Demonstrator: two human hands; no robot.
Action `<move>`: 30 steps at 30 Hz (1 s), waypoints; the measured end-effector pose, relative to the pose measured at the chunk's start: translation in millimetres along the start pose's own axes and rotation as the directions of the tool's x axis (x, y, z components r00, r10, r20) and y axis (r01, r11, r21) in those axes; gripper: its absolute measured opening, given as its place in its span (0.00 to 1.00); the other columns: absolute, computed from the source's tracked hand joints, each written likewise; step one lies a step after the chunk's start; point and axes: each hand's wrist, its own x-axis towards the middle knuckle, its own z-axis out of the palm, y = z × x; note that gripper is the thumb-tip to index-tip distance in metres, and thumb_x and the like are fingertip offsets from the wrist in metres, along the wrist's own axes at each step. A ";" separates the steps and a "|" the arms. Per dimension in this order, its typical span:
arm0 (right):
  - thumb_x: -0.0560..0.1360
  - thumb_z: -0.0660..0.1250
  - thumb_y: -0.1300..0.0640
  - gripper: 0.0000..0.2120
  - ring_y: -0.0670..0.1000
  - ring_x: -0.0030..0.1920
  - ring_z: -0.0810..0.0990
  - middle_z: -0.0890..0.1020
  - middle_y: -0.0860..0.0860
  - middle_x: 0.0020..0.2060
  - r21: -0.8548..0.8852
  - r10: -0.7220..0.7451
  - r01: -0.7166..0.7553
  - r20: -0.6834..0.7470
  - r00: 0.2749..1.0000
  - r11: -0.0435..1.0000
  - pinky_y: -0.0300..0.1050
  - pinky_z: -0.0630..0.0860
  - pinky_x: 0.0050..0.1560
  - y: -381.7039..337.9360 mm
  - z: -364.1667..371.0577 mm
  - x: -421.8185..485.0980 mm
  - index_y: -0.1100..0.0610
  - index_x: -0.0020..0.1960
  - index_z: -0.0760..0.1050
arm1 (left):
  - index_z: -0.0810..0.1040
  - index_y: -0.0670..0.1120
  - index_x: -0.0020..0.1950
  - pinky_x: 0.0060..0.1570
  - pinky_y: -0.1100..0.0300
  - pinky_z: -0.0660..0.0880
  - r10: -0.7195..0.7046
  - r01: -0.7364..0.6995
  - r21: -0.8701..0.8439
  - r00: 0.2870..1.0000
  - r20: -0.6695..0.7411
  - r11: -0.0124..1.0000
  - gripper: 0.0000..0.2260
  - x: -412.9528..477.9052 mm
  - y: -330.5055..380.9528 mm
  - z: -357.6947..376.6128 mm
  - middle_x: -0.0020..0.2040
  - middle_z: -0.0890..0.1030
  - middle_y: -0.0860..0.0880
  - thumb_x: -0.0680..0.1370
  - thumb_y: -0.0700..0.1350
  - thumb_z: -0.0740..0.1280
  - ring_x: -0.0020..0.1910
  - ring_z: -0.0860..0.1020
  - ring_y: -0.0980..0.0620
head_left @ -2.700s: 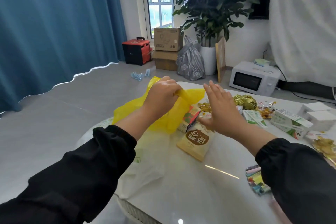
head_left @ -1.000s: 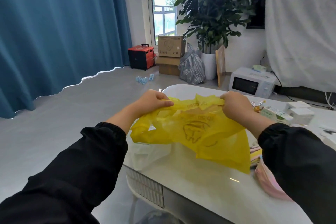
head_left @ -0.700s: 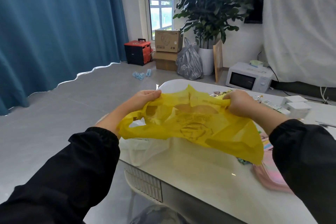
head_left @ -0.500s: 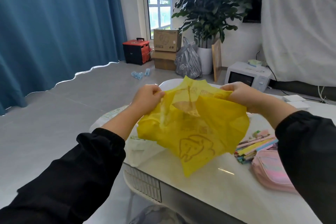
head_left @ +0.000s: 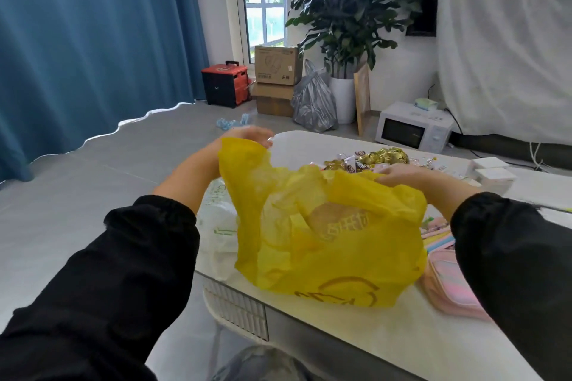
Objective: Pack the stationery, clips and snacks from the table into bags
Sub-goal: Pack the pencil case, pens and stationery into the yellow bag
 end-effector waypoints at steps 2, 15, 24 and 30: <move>0.79 0.63 0.53 0.19 0.54 0.60 0.74 0.73 0.55 0.67 0.061 0.023 -0.020 -0.055 0.998 0.998 0.40 0.67 0.52 1.3 12.2 8.7 0.58 0.68 0.71 | 0.77 0.47 0.58 0.54 0.57 0.78 0.215 -0.216 0.025 0.975 0.053 0.976 0.09 -23.4 38.7 3.6 0.55 0.82 0.48 0.81 0.42 0.61 0.53 0.81 0.51; 0.75 0.69 0.51 0.28 0.55 0.67 0.69 0.72 0.54 0.67 -0.302 -0.297 0.191 -0.355 0.886 0.934 0.49 0.69 0.64 0.8 42.7 3.0 0.55 0.71 0.65 | 0.51 0.56 0.77 0.72 0.38 0.53 -0.044 -0.440 0.872 0.888 0.458 0.214 0.42 -9.4 -45.2 95.3 0.79 0.46 0.52 0.70 0.65 0.68 0.77 0.46 0.44; 0.76 0.63 0.56 0.20 0.53 0.57 0.77 0.78 0.50 0.60 -0.362 -0.438 0.458 0.141 0.888 0.812 0.46 0.75 0.54 -34.7 59.9 -34.6 0.47 0.68 0.71 | 0.65 0.54 0.73 0.74 0.43 0.48 0.087 -0.480 0.840 0.876 0.475 0.254 0.30 3.7 -61.8 87.8 0.78 0.55 0.52 0.73 0.52 0.69 0.77 0.48 0.49; 0.73 0.57 0.63 0.08 0.52 0.48 0.74 0.75 0.50 0.43 -0.715 -0.247 0.232 0.085 0.965 0.659 0.46 0.73 0.40 2.1 59.6 -28.7 0.56 0.41 0.74 | 0.75 0.52 0.65 0.56 0.57 0.73 -0.010 -0.296 0.905 0.949 0.314 0.307 0.25 4.7 -72.1 56.5 0.68 0.70 0.51 0.72 0.31 0.60 0.65 0.68 0.49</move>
